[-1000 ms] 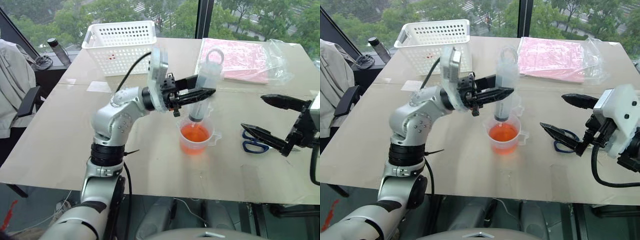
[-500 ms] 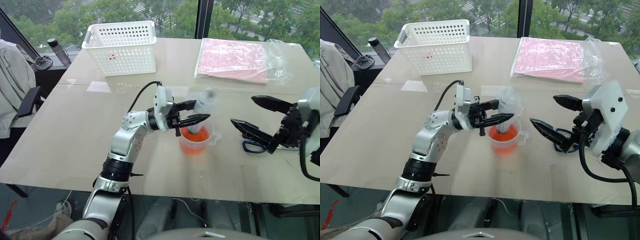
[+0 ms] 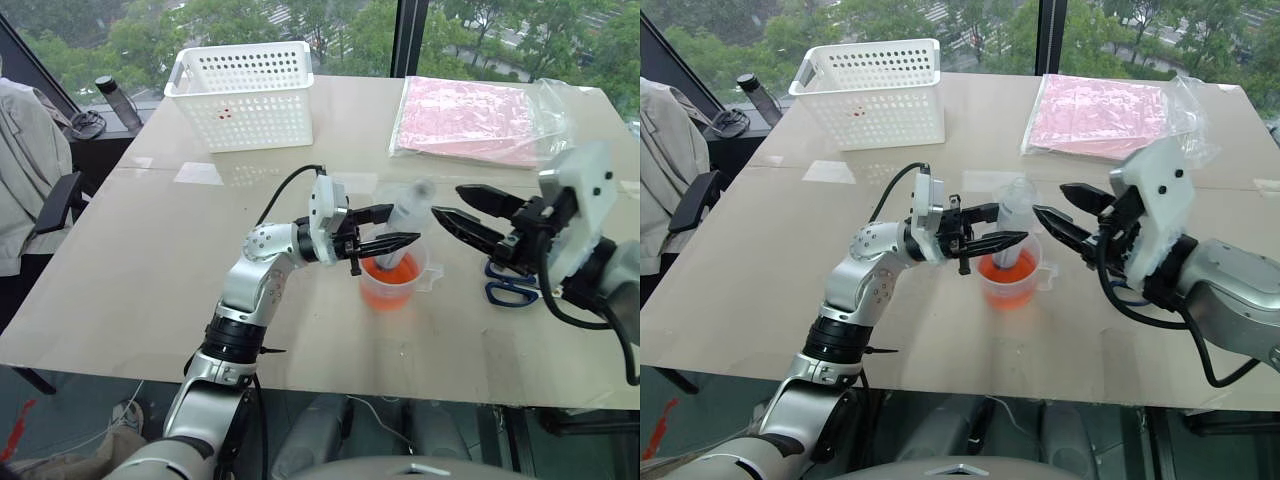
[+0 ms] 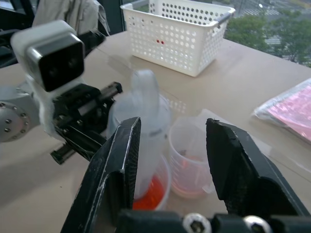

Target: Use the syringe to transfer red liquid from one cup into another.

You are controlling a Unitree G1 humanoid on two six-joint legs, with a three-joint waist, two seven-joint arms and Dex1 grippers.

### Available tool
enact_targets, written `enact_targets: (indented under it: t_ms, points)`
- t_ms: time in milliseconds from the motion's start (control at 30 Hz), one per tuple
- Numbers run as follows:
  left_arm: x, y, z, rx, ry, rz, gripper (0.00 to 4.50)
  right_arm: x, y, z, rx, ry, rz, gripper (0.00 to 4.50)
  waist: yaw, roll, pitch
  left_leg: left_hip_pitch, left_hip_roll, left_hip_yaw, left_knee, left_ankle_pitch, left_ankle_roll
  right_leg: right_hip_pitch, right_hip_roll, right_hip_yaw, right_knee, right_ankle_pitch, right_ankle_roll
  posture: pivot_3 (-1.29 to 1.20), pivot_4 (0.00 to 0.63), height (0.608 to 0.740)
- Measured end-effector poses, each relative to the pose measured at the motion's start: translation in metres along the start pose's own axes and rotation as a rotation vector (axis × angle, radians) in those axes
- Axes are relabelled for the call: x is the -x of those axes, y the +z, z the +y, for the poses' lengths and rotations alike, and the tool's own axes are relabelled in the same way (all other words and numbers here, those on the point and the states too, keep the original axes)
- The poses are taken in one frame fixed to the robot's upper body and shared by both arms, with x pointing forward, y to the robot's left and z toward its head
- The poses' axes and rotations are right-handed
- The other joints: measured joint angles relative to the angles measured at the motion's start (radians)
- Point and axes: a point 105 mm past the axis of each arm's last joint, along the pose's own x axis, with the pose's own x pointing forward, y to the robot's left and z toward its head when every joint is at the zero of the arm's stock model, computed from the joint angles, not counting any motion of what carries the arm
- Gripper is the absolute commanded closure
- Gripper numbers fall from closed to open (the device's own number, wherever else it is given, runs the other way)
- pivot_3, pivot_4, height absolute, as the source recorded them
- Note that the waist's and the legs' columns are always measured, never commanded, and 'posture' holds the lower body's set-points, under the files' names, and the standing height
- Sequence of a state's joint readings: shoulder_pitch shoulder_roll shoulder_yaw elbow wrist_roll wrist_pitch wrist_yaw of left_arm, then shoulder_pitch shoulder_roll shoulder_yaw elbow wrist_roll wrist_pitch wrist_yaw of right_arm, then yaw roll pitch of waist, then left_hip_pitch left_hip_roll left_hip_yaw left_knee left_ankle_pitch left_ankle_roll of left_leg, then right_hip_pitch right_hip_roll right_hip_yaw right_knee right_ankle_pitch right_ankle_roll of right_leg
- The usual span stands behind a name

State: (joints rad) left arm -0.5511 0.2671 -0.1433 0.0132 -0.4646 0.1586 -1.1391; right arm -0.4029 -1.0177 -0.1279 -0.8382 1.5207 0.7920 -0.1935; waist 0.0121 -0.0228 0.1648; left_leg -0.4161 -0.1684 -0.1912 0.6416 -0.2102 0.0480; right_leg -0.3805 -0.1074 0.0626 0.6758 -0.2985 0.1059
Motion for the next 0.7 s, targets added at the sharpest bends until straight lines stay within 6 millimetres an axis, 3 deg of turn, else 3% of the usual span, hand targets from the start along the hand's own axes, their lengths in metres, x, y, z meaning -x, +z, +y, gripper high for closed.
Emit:
enact_targets:
  t_ms: [300, 333, 367, 467, 700]
  points:
    - [-0.0002, -0.0007, -0.002, -0.015, -0.013, 0.006, 3.1, -0.0121, 0.0, 0.0011, 0.005, -0.027, 0.0, 2.26, 0.001, 0.0, 0.0, 0.0, 0.0, -0.001, 0.0, 0.0, 0.0, 0.0, 0.0, 0.0, 0.0, 0.0, 0.0, 0.0, 0.15, 0.74]
    - [0.0001, -0.0007, -0.002, -0.016, -0.013, 0.007, 3.1, -0.012, -0.0005, 0.0003, 0.004, -0.032, 0.003, 2.79, 0.001, 0.0, 0.0, 0.0, 0.0, -0.001, 0.0, 0.0, 0.0, 0.0, 0.0, 0.0, 0.0, 0.0, 0.0, 0.0, 0.15, 0.74]
    - [0.0002, -0.0007, -0.002, -0.017, -0.013, 0.007, 3.1, -0.0118, -0.0012, -0.0003, 0.005, -0.034, 0.008, 2.99, 0.001, 0.0, 0.0, 0.0, 0.0, -0.001, 0.0, 0.0, 0.0, 0.0, 0.0, 0.0, 0.0, 0.0, 0.0, 0.0, 0.15, 0.74]
    - [0.0006, -0.0012, -0.0019, -0.019, -0.011, 0.012, 3.1, -0.0109, -0.0027, 0.0033, -0.002, -0.01, 0.016, 4.43, 0.001, 0.001, 0.0, 0.0, 0.0, -0.001, 0.0, 0.0, 0.0, 0.0, 0.0, 0.0, 0.0, 0.0, 0.0, 0.0, 0.15, 0.74]
    - [0.0017, -0.0018, -0.0028, -0.013, -0.013, 0.015, 3.1, -0.0115, -0.0005, 0.0057, -0.016, 0.012, 0.013, 4.49, 0.0, 0.001, 0.0, 0.0, 0.0, -0.001, 0.0, 0.0, 0.0, 0.0, 0.0, -0.001, 0.0, 0.0, 0.0, 0.0, 0.15, 0.74]
